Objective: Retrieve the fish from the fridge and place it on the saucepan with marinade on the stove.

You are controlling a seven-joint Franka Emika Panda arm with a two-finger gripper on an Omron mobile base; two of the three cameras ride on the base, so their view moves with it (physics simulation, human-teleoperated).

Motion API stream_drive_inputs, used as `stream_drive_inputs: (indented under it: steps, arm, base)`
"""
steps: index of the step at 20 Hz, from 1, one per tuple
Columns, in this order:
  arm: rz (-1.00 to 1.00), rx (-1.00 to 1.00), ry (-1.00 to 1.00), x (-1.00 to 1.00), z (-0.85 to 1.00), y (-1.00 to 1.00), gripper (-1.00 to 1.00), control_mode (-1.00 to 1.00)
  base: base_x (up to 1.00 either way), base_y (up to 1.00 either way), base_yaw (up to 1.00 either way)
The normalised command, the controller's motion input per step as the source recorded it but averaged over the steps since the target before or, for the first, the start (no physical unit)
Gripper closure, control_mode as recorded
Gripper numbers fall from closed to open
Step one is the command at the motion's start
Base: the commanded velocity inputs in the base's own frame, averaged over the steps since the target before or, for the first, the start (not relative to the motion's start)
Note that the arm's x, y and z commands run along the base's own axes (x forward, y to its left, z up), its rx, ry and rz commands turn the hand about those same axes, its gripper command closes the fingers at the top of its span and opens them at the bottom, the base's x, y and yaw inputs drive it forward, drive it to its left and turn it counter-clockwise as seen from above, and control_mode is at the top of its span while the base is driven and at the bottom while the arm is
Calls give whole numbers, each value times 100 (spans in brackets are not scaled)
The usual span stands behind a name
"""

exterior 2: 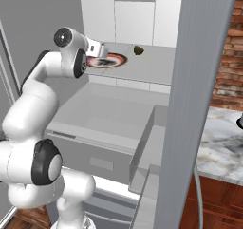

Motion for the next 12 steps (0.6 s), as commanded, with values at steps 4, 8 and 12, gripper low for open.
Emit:
stream_drive_inputs:
  steps: [4,8,12]
  arm:
    - [0,0,-15,-60,29,-4,100,-100]
    - [0,0,-6,-53,49,-3,100,-100]
    - [1,0,0,-59,47,0,100,-100]
  base:
    - [0,0,0]
    - [0,0,0]
    - [0,0,0]
